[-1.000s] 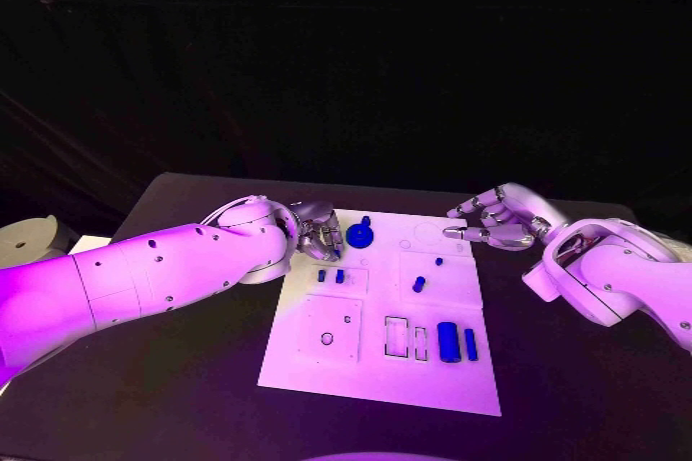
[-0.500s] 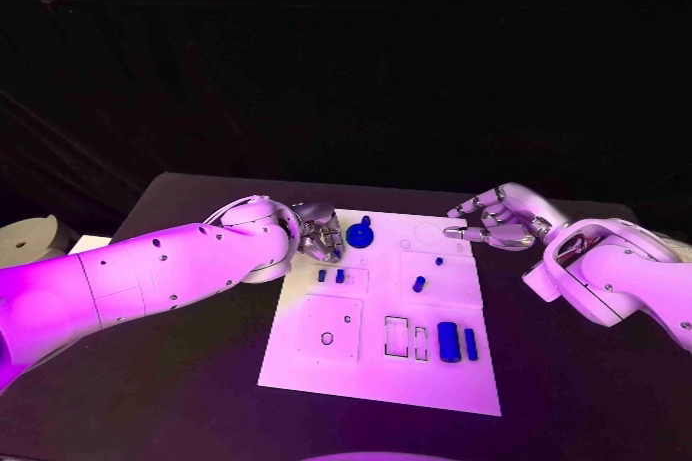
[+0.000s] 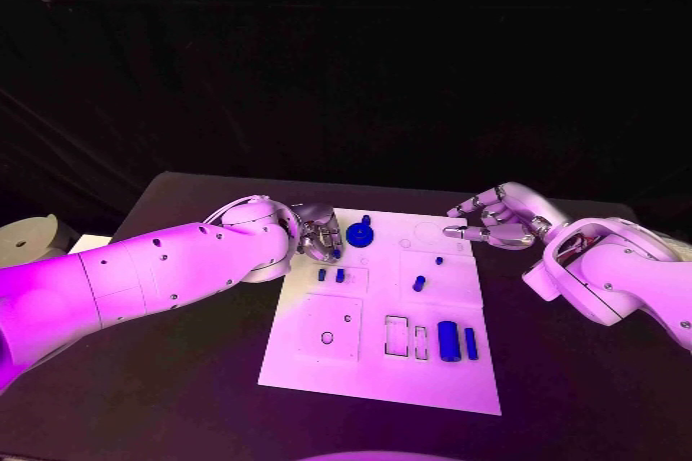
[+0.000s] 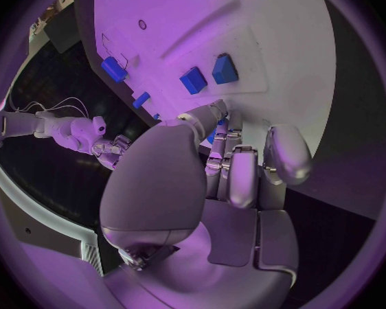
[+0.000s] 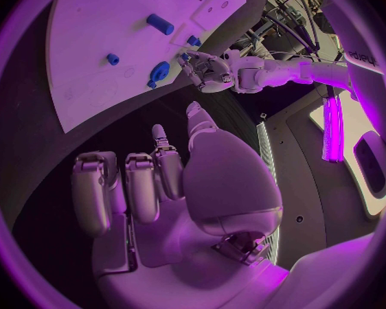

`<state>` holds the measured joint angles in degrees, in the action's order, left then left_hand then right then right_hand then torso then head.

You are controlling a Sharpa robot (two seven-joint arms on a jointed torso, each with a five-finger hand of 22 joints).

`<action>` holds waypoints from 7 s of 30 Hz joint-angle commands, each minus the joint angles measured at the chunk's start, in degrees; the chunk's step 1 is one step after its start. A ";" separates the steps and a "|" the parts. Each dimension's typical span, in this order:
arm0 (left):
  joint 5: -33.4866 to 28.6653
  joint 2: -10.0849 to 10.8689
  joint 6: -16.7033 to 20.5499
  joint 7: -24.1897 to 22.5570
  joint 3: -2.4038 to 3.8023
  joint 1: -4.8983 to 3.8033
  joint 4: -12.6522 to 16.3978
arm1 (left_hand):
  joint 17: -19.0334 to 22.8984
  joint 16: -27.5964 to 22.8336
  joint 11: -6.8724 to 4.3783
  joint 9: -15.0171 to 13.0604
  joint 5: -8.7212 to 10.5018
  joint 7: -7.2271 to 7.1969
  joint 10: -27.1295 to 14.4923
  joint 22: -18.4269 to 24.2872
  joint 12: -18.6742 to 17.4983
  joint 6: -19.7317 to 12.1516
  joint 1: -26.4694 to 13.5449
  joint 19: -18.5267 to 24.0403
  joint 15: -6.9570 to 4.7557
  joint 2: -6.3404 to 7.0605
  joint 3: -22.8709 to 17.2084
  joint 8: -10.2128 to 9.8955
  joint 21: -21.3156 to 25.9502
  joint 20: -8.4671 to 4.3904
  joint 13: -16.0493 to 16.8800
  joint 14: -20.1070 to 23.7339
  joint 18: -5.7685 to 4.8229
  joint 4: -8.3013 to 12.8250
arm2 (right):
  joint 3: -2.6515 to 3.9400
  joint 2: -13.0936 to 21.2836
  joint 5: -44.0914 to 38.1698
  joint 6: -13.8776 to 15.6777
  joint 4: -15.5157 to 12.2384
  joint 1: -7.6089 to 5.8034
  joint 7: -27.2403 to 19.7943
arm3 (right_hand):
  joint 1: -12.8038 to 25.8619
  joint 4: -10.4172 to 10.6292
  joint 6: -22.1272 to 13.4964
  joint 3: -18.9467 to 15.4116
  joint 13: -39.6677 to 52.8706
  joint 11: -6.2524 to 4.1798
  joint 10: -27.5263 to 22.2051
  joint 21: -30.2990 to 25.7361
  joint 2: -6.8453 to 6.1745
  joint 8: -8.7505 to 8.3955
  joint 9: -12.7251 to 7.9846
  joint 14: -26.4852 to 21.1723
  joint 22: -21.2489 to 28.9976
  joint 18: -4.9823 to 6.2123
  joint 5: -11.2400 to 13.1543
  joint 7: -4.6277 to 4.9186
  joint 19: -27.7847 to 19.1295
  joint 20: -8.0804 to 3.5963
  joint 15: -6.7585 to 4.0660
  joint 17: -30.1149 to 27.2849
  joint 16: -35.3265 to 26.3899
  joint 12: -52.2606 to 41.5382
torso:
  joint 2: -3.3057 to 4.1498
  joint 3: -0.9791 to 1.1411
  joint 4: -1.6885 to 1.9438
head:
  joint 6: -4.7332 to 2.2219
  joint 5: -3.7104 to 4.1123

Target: Assemble the parts on the task board

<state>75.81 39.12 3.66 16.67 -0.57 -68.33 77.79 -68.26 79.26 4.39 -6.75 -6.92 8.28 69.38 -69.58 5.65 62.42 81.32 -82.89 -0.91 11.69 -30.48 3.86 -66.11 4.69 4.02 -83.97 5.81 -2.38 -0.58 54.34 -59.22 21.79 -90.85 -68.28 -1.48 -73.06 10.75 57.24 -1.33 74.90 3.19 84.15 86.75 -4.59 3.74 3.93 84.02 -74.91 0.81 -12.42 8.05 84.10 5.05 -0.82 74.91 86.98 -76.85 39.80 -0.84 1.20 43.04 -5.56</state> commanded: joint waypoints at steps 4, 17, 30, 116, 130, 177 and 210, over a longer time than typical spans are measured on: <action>0.18 -0.06 -0.62 0.09 0.01 -0.01 -0.16 | 0.26 -0.24 0.23 0.73 0.18 0.23 -0.59 -0.04 -0.48 -2.56 -0.84 0.00 0.59 0.27 0.27 -0.45 0.37 0.50 -0.05 -1.71 -0.44 0.09 | 0.00 -0.05 -0.44 -0.51 0.01 0.04 -0.11 | -0.04 -0.13 0.24 -0.36 8.12 -0.11 0.69 -0.35 0.75 0.30 0.08 4.74 -8.38 0.77 -0.33 -0.04 2.28 -0.07 -0.30 9.67 -0.15 0.13 | 0.00 0.00 -0.03 | -0.02 0.03; -2.08 1.04 -1.10 -1.42 0.03 -0.03 -1.18 | 1.38 -0.49 1.15 2.78 -0.14 1.09 -4.65 2.65 -1.96 -8.37 -1.61 1.05 1.26 1.50 1.71 -0.25 4.01 1.16 -0.39 -1.48 0.28 0.16 | 0.00 0.06 -1.58 -0.99 0.70 0.05 1.35 | -1.21 -0.01 0.26 -1.35 0.11 -0.30 -4.94 -2.07 1.12 0.26 0.07 3.94 -5.47 1.44 -0.48 -0.18 0.75 -0.25 -0.52 6.49 -2.36 14.14 | 0.00 0.00 -0.08 | 0.02 0.22; -32.25 6.76 10.28 -16.79 0.46 -1.48 -1.14 | 13.23 -7.36 1.39 2.38 -0.46 1.39 -3.22 13.25 -0.25 -3.56 -0.46 6.51 1.34 -0.80 -1.02 2.20 18.01 1.37 -0.15 3.23 2.86 0.76 | 0.02 -0.61 -18.75 -6.39 3.58 0.04 6.49 | -14.43 -4.88 5.28 12.15 -46.90 0.28 -18.10 -5.04 1.15 0.35 0.07 3.20 -1.17 2.40 2.63 0.28 -1.25 -0.19 -0.14 2.38 -6.22 68.91 | -0.10 -0.02 0.03 | -0.69 1.45; -84.23 13.73 11.13 -36.43 -0.85 -0.65 10.10 | 27.06 -15.86 0.90 2.79 -1.14 1.54 -1.83 22.55 4.12 -2.20 -1.02 11.93 1.08 -3.33 0.62 3.41 30.85 1.03 0.56 9.72 4.64 2.67 | -0.09 -11.86 -48.96 -14.75 6.95 3.80 14.76 | -9.41 -8.45 11.54 29.95 -69.48 -0.39 -12.28 -6.34 -1.25 0.89 1.27 3.35 0.19 2.66 9.38 -1.70 -1.40 -0.72 -0.79 0.61 -8.06 72.97 | -0.01 -0.05 0.07 | -0.11 4.11; -84.22 13.86 11.27 -36.20 -0.85 -0.65 10.09 | 27.21 -15.92 0.96 2.82 -1.19 1.61 -1.98 22.58 4.18 -2.32 -1.03 11.93 1.11 -3.38 0.65 3.37 30.90 1.05 0.55 9.80 4.63 2.77 | 0.58 -10.53 -48.52 -11.85 4.80 3.05 14.50 | -8.83 -8.69 12.00 30.27 -69.85 -0.44 -11.93 -6.18 -1.35 0.95 1.48 3.38 -0.05 2.62 9.52 -1.79 -1.26 -0.79 -0.92 0.68 -7.98 73.01 | -0.01 -0.06 -0.08 | -0.20 4.19; -84.21 13.54 10.59 -35.78 -0.84 -0.65 10.24 | 27.44 -15.99 1.05 2.85 -1.25 1.70 -2.25 22.62 4.30 -2.55 -1.09 11.94 1.18 -3.40 0.74 3.31 30.99 1.09 0.52 9.92 4.61 2.94 | 2.01 -18.46 -44.84 -10.62 -5.08 10.20 10.52 | -8.31 -9.07 11.98 30.59 -70.46 -0.12 -11.74 -6.16 -1.47 0.70 1.64 3.36 -0.07 2.60 9.51 -1.39 -1.22 -0.78 -0.73 0.61 -8.00 73.16 | -0.03 -0.24 0.08 | 2.67 -2.58; -84.20 13.48 10.26 -35.41 -0.84 -0.67 10.20 | 27.50 -16.01 1.06 2.86 -1.25 1.72 -2.30 22.64 4.34 -2.58 -1.08 11.95 1.19 -3.41 0.75 3.31 31.01 1.09 0.52 9.95 4.61 3.00 | 1.77 -20.46 -45.18 -13.17 -2.58 11.69 10.25 | -8.28 -9.32 11.92 30.65 -70.64 0.01 -11.80 -6.17 -1.51 0.61 1.68 3.37 -0.06 2.61 9.51 -1.24 -1.22 -0.70 -0.62 0.65 -7.95 73.20 | -0.03 -0.15 -0.05 | 3.52 -3.60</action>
<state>-8.19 52.72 15.08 -18.63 -1.45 -68.96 87.93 -40.82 63.63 5.41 -3.99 -7.92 9.99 67.56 -47.00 9.77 60.26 80.13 -71.13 0.22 8.53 -29.65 7.20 -35.49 5.82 4.57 -74.46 9.34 0.26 1.20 33.97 -103.88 9.88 -93.34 -56.64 9.17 -81.49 1.56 69.11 29.18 4.34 3.00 72.27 80.32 -6.59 4.05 5.54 84.03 -74.91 2.62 -2.76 6.47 82.99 4.52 -1.23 74.90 78.89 -3.62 39.79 -0.97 1.14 46.54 -9.13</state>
